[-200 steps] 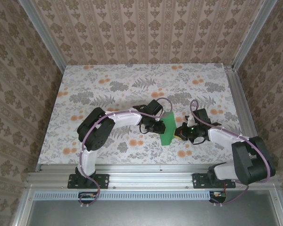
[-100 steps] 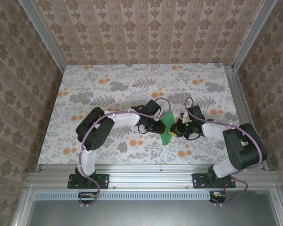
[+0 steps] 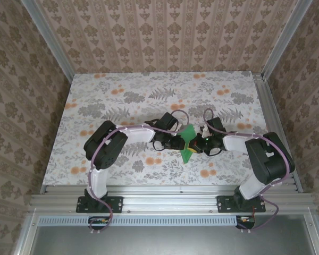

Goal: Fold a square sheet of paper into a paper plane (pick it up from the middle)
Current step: Third fold the triangle at the center of the table.

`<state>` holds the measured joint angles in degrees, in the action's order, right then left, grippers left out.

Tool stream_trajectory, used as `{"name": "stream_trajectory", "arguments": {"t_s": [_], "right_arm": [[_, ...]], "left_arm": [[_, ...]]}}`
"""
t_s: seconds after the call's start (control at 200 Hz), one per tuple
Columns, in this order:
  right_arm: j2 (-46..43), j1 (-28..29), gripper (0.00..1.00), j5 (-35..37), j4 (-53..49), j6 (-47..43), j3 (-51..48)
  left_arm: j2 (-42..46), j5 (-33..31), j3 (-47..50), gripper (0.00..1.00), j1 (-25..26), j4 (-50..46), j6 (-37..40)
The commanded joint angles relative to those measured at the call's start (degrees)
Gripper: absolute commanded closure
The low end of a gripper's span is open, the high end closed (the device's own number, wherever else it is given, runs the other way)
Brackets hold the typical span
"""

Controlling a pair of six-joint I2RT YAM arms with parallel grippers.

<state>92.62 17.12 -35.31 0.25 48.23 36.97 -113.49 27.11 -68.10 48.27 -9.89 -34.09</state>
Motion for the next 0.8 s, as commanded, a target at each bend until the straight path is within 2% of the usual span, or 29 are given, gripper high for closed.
{"name": "stream_trajectory", "arguments": {"t_s": [0.0,0.29,0.585,0.795], "right_arm": [[2.36,0.54,0.98,1.72,0.04,-0.14,1.54],[4.04,1.57,0.98,5.07,-6.25,-4.01,3.46],[4.46,1.51,0.98,5.31,-7.08,-4.73,3.72],[3.76,1.65,0.98,4.91,-6.9,-4.21,4.16]], "left_arm": [[1.56,0.61,1.16,0.75,-0.64,0.44,-1.29],[1.28,1.35,-2.83,0.76,-3.58,-2.97,1.32],[-2.9,2.11,-7.11,0.76,-6.23,-6.48,4.66],[-5.15,3.09,-7.84,0.76,-6.35,-6.9,5.52]]}}
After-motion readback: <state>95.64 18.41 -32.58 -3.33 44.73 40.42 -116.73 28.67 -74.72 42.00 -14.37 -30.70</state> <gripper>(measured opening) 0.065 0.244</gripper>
